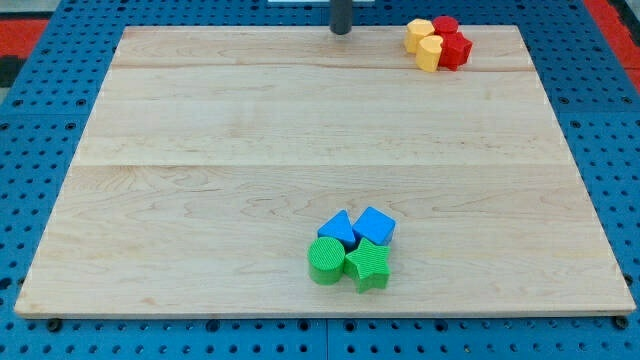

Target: Push the yellow hexagon right and down

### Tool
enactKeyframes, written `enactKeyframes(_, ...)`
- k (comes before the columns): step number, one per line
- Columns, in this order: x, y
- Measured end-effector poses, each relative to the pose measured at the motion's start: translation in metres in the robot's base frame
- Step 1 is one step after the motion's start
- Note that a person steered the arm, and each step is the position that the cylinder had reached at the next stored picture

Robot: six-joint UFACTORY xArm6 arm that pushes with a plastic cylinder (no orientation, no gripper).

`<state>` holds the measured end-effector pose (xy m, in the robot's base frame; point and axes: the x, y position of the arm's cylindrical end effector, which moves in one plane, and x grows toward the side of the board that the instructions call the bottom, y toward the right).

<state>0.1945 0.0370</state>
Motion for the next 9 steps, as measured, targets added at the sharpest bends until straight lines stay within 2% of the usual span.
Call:
enactKeyframes(2, 0.004, 0.039)
enactKeyframes(3, 0.032, 0.039)
enactKeyframes(4, 0.027, 0.032)
enactKeyframes(5, -0.003, 0.021)
enactKeyframes(6, -0.003, 0.023)
enactKeyframes(9, -0.003, 0.097)
